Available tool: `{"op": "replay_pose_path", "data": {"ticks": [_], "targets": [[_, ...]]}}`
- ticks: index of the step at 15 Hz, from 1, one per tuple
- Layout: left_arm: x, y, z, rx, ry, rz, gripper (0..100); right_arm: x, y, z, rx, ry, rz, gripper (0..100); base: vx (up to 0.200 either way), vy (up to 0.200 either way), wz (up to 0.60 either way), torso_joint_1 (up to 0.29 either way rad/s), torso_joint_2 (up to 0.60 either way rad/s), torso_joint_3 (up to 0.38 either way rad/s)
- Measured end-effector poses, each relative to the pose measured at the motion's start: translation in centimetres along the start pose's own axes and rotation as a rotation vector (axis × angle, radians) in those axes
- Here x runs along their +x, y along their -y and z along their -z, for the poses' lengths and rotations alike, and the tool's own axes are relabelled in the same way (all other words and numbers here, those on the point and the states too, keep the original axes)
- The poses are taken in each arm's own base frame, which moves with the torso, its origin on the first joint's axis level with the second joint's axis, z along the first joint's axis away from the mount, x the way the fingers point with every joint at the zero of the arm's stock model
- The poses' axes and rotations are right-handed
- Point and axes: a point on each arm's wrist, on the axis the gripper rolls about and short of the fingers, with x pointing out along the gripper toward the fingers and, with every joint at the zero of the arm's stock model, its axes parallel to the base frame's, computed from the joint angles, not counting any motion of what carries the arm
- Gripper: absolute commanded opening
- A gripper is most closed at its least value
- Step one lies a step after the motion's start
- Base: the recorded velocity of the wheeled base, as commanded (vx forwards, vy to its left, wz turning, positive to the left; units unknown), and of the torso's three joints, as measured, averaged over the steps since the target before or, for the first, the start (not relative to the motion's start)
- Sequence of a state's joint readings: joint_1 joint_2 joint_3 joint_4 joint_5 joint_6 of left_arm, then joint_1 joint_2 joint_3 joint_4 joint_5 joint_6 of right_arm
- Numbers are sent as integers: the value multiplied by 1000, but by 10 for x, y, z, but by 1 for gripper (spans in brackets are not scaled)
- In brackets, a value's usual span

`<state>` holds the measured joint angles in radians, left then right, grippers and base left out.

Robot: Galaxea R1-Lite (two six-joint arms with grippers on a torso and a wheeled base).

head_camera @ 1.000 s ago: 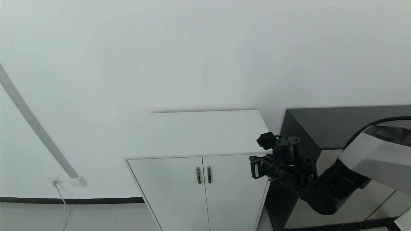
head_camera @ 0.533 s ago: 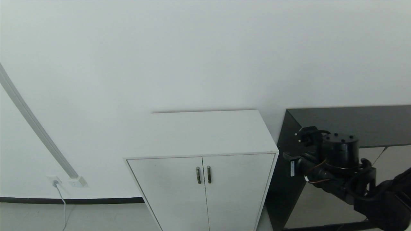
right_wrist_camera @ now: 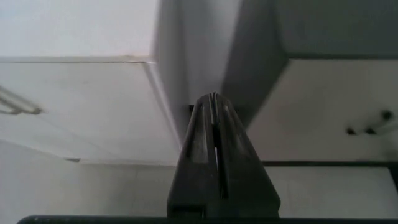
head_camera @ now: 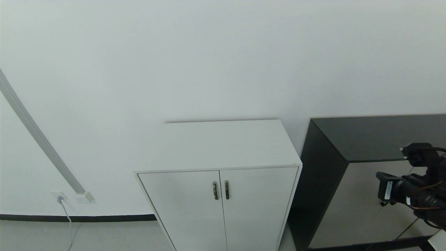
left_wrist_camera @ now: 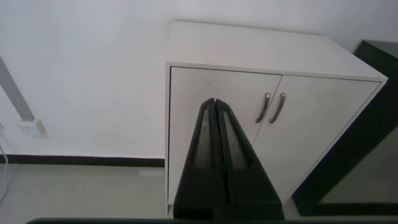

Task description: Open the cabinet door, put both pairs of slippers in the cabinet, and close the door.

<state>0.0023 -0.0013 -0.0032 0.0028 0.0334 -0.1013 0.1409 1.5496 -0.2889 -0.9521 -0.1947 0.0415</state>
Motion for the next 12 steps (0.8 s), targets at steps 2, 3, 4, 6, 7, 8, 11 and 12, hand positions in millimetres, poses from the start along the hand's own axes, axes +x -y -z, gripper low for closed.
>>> {"op": "replay_pose_path", "data": {"ticks": [2, 3, 4, 6, 7, 8, 11, 12], "targets": [[0, 0, 0, -1, 0, 0, 0, -20, 8, 4, -20, 13, 9, 0, 0, 0, 0, 0, 0, 0], [0, 0, 0, -1, 0, 0, 0, -29, 10, 7, -35, 21, 9, 0, 0, 0, 0, 0, 0, 0], [0, 0, 0, -1, 0, 0, 0, -37, 12, 9, -43, 28, 6, 0, 0, 0, 0, 0, 0, 0], [0, 0, 0, 0, 0, 0, 0, -54, 15, 17, -44, 37, 6, 0, 0, 0, 0, 0, 0, 0], [0, 0, 0, 0, 0, 1, 0, -62, 17, 20, -43, 43, 7, 0, 0, 0, 0, 0, 0, 0], [0, 0, 0, 0, 0, 0, 0, -69, 18, 24, -41, 53, 8, 0, 0, 0, 0, 0, 0, 0], [0, 0, 0, 2, -1, 1, 0, -91, 23, 33, -38, 60, 16, 0, 0, 0, 0, 0, 0, 0], [0, 0, 0, 2, -1, 2, 0, -99, 24, 36, -41, 52, 17, 0, 0, 0, 0, 0, 0, 0]]}}
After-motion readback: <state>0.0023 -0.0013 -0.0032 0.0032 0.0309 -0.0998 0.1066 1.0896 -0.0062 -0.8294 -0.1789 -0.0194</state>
